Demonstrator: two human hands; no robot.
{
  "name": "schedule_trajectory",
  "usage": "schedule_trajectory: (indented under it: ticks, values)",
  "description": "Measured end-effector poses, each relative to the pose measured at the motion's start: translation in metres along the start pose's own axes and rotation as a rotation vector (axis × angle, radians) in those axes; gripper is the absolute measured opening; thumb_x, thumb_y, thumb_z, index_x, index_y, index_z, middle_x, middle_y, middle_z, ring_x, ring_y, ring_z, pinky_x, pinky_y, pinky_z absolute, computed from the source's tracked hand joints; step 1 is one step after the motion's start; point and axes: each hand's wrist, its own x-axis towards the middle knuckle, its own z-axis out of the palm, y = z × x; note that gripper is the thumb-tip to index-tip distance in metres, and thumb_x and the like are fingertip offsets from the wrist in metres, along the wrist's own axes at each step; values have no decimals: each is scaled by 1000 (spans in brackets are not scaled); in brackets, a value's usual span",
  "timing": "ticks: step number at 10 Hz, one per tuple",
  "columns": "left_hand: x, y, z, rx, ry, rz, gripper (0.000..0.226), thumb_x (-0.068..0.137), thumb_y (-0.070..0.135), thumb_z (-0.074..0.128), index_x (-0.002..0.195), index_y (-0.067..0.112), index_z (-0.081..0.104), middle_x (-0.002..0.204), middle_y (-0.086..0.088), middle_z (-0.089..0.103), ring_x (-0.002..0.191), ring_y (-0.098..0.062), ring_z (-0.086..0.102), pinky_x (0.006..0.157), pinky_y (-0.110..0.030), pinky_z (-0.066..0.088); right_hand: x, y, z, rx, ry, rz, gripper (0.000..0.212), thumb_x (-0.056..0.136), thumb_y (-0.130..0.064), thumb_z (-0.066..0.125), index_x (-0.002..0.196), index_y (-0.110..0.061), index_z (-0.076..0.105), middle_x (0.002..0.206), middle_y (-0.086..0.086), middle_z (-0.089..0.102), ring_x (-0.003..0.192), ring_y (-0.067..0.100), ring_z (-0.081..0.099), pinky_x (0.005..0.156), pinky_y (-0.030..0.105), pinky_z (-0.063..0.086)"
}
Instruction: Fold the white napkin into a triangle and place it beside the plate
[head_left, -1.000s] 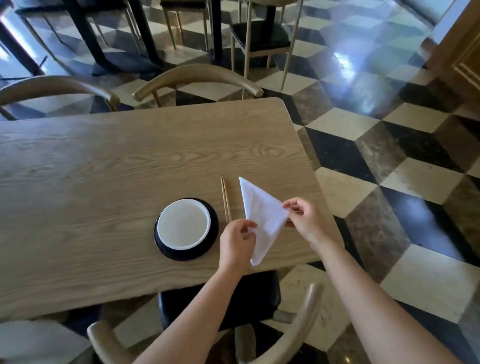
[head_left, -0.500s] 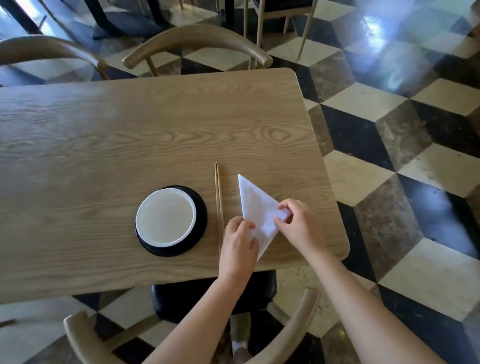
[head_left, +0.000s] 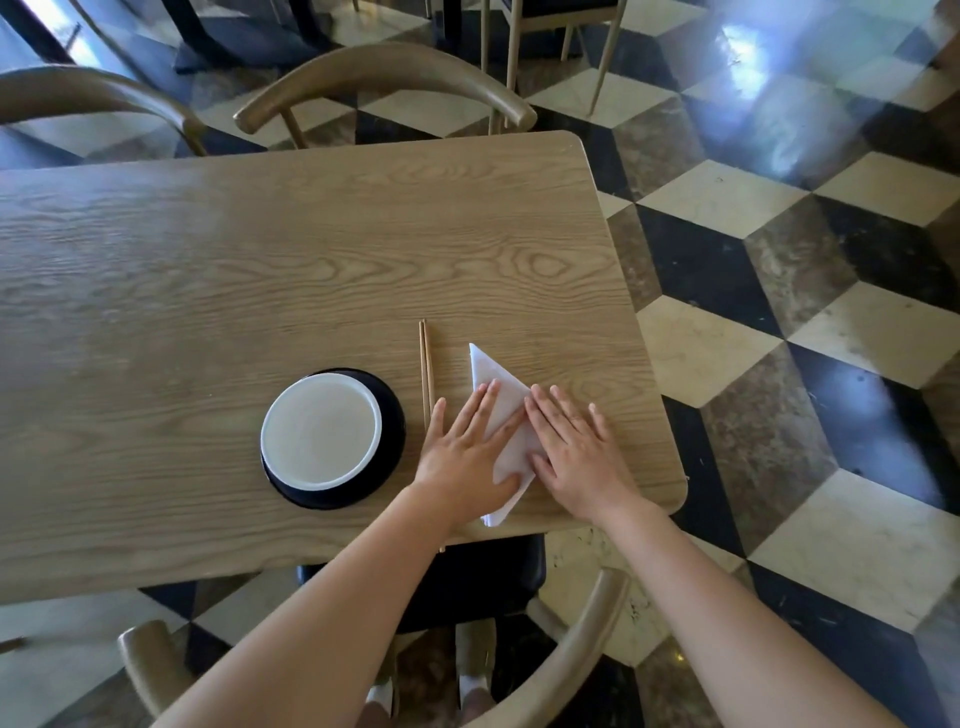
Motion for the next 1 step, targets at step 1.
schedule_trajectory:
  ticks: [1]
  values:
    - [-1,2,-7,10,-48,14,76,86,64,28,143,38,-15,155,-3,-23,141,-14,-20,112,-50,-10,2,-4,-4,31,-20,11,63,96,-38,30,148,-21,-2,159,-6,-7,144,12,-11,116,49,-1]
